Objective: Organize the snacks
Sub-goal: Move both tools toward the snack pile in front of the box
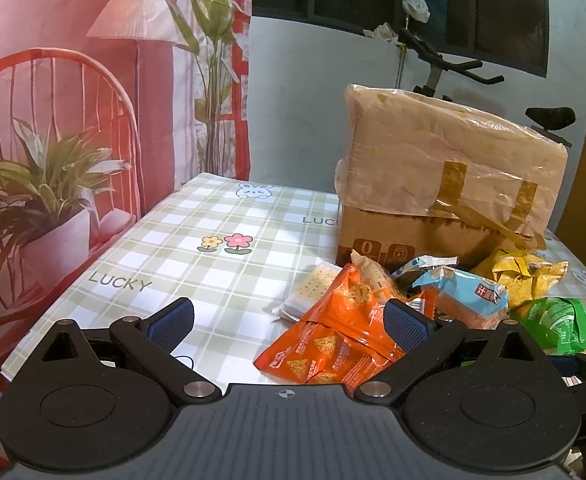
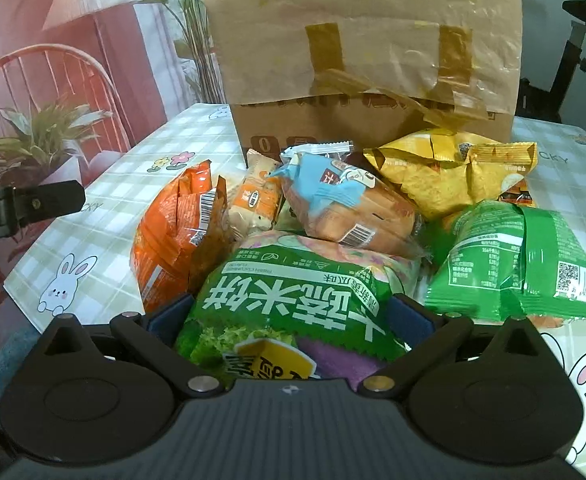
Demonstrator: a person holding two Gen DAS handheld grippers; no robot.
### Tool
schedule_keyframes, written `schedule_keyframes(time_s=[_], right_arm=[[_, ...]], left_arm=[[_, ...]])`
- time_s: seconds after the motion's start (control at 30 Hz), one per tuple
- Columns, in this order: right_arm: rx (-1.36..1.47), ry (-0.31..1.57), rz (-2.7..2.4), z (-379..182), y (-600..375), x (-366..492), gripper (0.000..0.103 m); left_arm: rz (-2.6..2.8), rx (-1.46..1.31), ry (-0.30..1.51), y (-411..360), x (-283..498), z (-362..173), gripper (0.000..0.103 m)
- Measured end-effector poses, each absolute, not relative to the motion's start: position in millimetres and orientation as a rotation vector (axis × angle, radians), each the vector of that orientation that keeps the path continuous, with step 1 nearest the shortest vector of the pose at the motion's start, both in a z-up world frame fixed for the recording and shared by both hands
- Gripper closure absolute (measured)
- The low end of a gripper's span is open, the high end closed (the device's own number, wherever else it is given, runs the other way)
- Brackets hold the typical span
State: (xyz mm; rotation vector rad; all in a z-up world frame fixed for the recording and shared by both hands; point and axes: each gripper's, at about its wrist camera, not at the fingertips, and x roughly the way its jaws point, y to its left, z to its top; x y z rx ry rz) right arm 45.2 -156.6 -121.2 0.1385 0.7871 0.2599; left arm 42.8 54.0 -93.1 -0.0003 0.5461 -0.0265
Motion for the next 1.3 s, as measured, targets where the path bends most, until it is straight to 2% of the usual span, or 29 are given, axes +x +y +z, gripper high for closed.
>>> schedule_keyframes(time_s=[0.2, 0.3, 1.2, 1.27, 1.3], right_arm=[[0.111, 0.803, 0.235, -122.7, -155.5, 44.3, 0.000], [0.108, 0.807, 0.233, -123.1, -155.0, 44.1, 0.000], [0.087, 0.789, 0.257, -126.0, -157.2, 37.1, 0.000], [0.089, 0.784, 0.267, -125.7, -158.7, 35.5, 0.003], [0.091, 0.777, 0.272, -124.5, -159.3, 34.2, 0.009]], left_arm=[[-0.027, -0.002, 0.546, 54.3, 41.4, -95.4, 0.002], [-0.031, -0.003, 0.552, 55.1, 41.5, -98.2, 0.006], [-0.043, -0.028, 0.567, 59.8, 42.8, -108.6, 0.006], [-0.041, -0.030, 0.566, 60.2, 42.3, -108.9, 0.006], [-0.041, -0.032, 0.567, 60.9, 42.3, -109.0, 0.006]])
